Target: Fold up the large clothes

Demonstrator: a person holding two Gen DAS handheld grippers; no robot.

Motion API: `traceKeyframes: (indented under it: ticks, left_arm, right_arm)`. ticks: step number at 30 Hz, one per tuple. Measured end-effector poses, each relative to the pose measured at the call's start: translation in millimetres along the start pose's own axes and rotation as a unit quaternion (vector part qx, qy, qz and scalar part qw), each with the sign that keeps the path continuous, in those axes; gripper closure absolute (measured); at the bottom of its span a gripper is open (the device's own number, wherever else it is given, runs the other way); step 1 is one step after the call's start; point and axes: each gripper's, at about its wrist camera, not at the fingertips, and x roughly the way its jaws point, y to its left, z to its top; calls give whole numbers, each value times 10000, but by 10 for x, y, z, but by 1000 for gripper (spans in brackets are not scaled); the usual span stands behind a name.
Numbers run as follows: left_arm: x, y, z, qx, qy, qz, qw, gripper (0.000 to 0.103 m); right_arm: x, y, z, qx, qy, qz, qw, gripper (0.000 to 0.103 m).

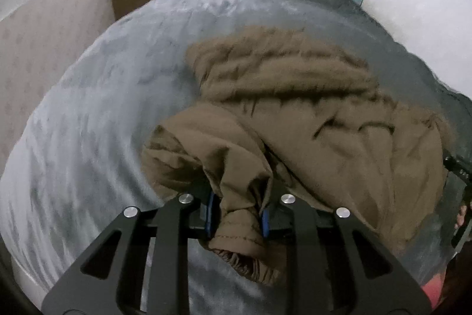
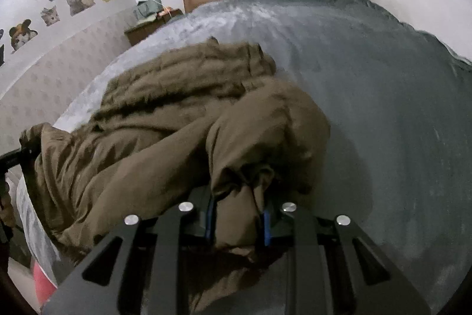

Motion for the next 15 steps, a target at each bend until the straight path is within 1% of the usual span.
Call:
traceKeyframes:
  ticks: [3, 7, 9, 10, 12, 13, 15]
  left_arm:
    - [-27, 14, 284, -10, -130, -109, 9999, 82]
    - [-77, 25, 773, 14, -412, -239, 9989, 82]
    - [-58, 29, 992, 24, -495, -271, 9984, 82]
    - [-30, 41, 1161, 34, -534, -289, 9982, 82]
    - [48, 68, 1395, 32, -567, -281, 9980, 82]
    - [108, 81, 1517, 48, -554, -259, 9981, 81]
    - [290, 103, 1809, 87, -480, -134, 9987, 81]
  right_arm:
    - [49, 26, 290, 28, -157, 61, 9999, 80]
    - [89, -11, 827, 270, -278, 280, 9989, 80]
    - [113, -41, 1088, 315, -309, 300, 9986, 80]
    - [144, -71, 1268, 369, -337, 303, 9983, 80]
    - [246, -160, 1624, 547, -340, 343, 9973, 80]
    - [299, -184, 1747, 599, -328, 351, 9970, 80]
    - [449, -238, 2037, 650, -331, 272, 9970, 80]
